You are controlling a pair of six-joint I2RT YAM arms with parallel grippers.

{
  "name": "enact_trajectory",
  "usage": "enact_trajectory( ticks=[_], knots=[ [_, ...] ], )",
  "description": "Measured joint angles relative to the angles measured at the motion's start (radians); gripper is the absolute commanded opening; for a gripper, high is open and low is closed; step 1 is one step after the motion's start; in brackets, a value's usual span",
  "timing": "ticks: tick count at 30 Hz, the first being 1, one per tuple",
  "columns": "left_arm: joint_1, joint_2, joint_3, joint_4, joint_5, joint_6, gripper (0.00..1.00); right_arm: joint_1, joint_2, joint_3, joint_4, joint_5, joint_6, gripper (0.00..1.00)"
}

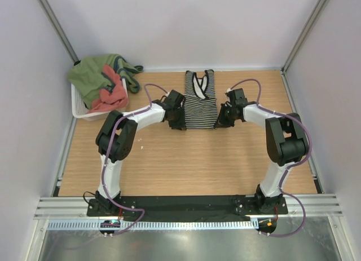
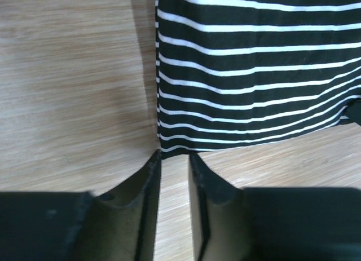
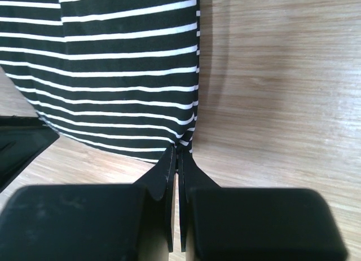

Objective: Fold and stack the tank tops
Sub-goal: Fold the tank top

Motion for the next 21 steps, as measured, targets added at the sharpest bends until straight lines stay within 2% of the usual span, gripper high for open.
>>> enact_trajectory(
  ticks=[4, 7, 15, 21],
  knots=[
    [0.004, 0.012, 0.0, 0.019, 0.021, -0.006, 0.13, 0.0, -0.027, -0.012, 0.0, 0.0, 0.0, 0.05],
    [0.015, 0.021, 0.0, 0.034, 0.049, -0.016, 0.0, 0.0, -0.041, -0.029, 0.002, 0.0, 0.0, 0.04],
    [0.031, 0.013, -0.033, 0.077, 0.09, -0.043, 0.0, 0.005, -0.072, -0.094, 0.004, -0.002, 0.001, 0.04],
    [0.019, -0.128, -0.242, 0.132, 0.091, -0.061, 0.0, 0.034, -0.141, -0.168, 0.002, -0.018, 0.005, 0.02]
  ],
)
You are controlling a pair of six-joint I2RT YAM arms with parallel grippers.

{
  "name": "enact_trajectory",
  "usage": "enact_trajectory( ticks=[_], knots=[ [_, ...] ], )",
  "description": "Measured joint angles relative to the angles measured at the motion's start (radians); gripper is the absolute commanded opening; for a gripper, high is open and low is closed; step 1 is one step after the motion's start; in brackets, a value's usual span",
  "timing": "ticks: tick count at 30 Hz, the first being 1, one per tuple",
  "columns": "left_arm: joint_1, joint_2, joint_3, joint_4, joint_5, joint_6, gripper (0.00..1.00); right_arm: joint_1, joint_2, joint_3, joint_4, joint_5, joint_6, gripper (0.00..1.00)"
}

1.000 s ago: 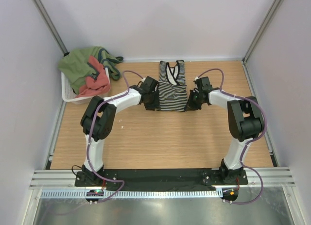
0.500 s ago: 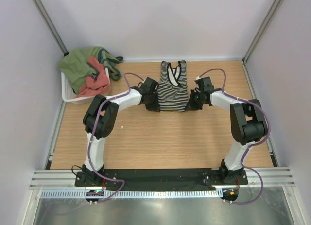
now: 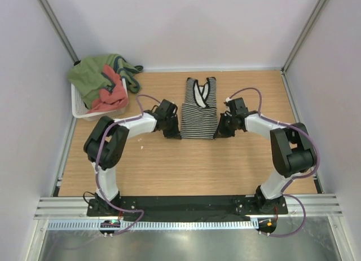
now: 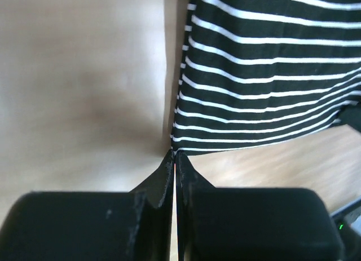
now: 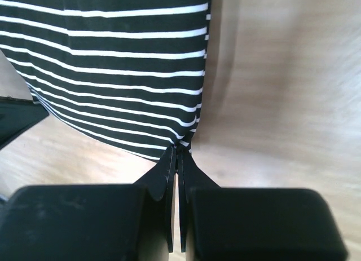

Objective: Fold and stack the tank tops
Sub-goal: Fold the tank top

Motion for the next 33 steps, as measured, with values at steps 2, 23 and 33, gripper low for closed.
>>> enact_trajectory(
  ticks=[2, 23, 33],
  knots=[
    [-0.011, -0.06, -0.08, 0.006, 0.0, -0.006, 0.0, 0.023, -0.034, -0.033, -0.003, -0.003, 0.002, 0.02],
    [-0.281, -0.648, -0.422, -0.108, -0.114, -0.152, 0.0, 0.236, -0.581, -0.261, -0.246, 0.062, 0.103, 0.03],
    [-0.352, -0.72, -0.41, -0.19, -0.131, -0.201, 0.0, 0.254, -0.682, -0.207, -0.391, 0.066, 0.116, 0.04]
  ],
)
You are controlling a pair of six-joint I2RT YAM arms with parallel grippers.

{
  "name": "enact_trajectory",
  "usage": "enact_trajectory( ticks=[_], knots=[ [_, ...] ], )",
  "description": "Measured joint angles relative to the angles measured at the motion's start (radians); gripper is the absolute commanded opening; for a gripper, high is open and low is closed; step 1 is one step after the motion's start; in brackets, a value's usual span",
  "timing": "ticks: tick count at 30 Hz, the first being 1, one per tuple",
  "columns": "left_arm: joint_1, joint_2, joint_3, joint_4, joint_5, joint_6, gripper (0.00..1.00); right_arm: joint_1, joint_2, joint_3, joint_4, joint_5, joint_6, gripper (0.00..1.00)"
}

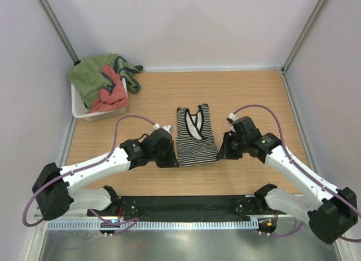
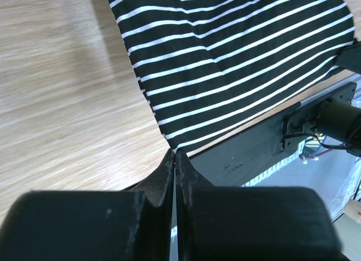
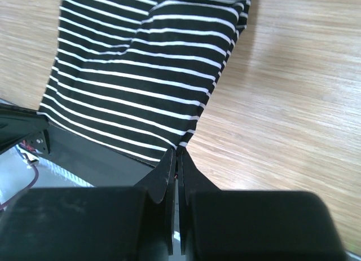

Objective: Fold and stack the tank tops
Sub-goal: Fold the tank top

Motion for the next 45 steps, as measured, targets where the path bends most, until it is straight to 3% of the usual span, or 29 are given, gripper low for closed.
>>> enact_trajectory(
  ticks=[8, 23, 34, 45],
  knots=[
    [-0.004, -0.049, 0.074, -0.067, 0.0, -0.01, 0.0, 0.0, -0.007, 0.114, -0.075, 0.038, -0.002, 0.04],
    [-0.013, -0.084, 0.096, -0.108, 0.026, -0.052, 0.0, 0.002, -0.031, 0.169, -0.139, 0.057, -0.003, 0.04],
    [-0.012, -0.037, 0.193, -0.145, 0.022, -0.057, 0.02, 0.002, 0.081, 0.276, -0.142, 0.131, -0.029, 0.04],
    [0.143, 0.037, 0.231, -0.145, 0.095, -0.046, 0.01, -0.001, 0.203, 0.385, -0.13, 0.178, -0.052, 0.04]
  ],
)
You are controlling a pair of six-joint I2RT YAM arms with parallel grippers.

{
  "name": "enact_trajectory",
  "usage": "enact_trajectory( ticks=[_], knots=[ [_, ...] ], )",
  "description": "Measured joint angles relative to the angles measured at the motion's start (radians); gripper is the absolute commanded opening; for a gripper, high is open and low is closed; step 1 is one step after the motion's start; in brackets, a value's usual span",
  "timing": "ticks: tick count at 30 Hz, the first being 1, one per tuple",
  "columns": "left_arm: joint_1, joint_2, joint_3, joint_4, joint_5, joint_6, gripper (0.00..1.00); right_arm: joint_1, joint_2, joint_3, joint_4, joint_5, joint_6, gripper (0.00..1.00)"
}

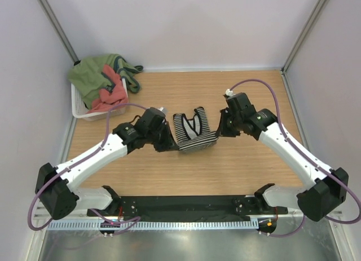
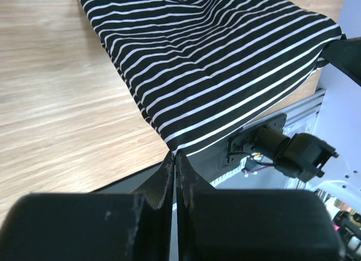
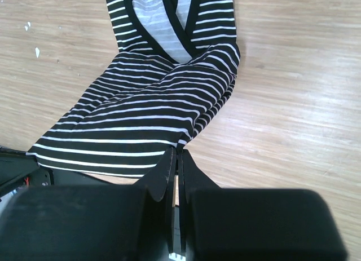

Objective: Fold and stack the tank tops
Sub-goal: Fold the tank top

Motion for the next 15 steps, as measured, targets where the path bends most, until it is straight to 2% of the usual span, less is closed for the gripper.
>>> enact_trajectory(
  ticks=[8, 15],
  knots=[
    [0.122, 0.075, 0.046, 0.018, 0.08, 0.033, 0.01, -0.04, 0.136, 0.103, 0.024, -0.005, -0.028, 0.03],
    [0.175, 0.147, 0.13, 0.027, 0.121, 0.068, 0.0, -0.106, 0.224, 0.164, 0.057, -0.044, -0.05, 0.02]
  ],
)
